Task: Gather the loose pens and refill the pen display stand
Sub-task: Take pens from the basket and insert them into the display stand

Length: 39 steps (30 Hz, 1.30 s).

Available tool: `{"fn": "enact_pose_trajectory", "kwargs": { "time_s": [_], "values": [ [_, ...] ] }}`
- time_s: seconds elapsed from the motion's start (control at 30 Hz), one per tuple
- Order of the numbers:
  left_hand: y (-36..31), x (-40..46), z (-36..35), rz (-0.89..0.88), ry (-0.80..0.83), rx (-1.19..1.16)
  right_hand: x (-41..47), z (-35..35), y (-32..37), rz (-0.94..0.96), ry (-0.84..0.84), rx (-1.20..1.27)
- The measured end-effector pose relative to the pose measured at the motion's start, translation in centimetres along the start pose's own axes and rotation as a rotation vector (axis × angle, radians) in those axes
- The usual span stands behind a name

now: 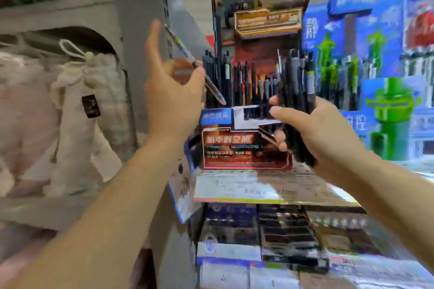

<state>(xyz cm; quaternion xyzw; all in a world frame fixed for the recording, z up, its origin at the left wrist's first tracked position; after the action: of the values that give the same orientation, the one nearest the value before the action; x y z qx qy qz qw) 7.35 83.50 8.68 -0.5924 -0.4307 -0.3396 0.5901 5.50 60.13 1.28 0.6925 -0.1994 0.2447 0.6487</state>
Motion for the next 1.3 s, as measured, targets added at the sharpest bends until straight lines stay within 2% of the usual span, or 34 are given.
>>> {"fn": "enact_pose_trajectory", "kwargs": {
  "time_s": [0.2,0.43,0.7,0.87,0.97,1.07,1.23,1.3],
  "values": [
    [-1.7,2.3,0.7,-0.188,-0.002,0.353,3.4,1.7,2.1,-0.015,0.012,-0.069],
    [-2.1,2.6,-2.4,-0.172,0.173,0.574,7.7,1.3,0.8,-0.039,0.114,-0.007],
    [-2.4,4.1,-3.8,-0.023,0.238,0.795,9.9,0.6,-3.1,-0.048,0.185,0.214],
    [-3.1,2.6,-6.8,-0.129,0.280,1.081,9.1,-0.2,-4.7,-0.069,0.235,0.163],
    [-2.3,0.5,-9.4,-0.177,0.370,1.181,8.9,-0.4,-5.8,-0.173,0.223,0.134],
    [-1.1,-0.7,-9.9,-0.105,0.387,1.154,8.5,-0.5,-6.6,-0.289,0.243,0.162],
    [0.7,-1.6,-13.0,-0.138,0.623,1.579,8.2,-0.7,-6.2,-0.280,0.263,0.257],
    [0.9,-1.8,-13.9,-0.155,0.699,1.649,8.0,-0.9,-5.8,-0.266,0.267,0.287]
  ]
}}
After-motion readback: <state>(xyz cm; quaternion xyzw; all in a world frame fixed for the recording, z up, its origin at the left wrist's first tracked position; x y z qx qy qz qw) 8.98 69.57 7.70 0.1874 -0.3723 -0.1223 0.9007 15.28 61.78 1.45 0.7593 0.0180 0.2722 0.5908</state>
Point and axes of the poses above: each hand's wrist, its own x-axis towards the middle knuckle, its own z-axis out of the back of the hand, y = z × x, the point moved 10 cm from there along x, towards the middle knuckle, and after that the axes turned 9 degrees about y, right-handed, at the moved point
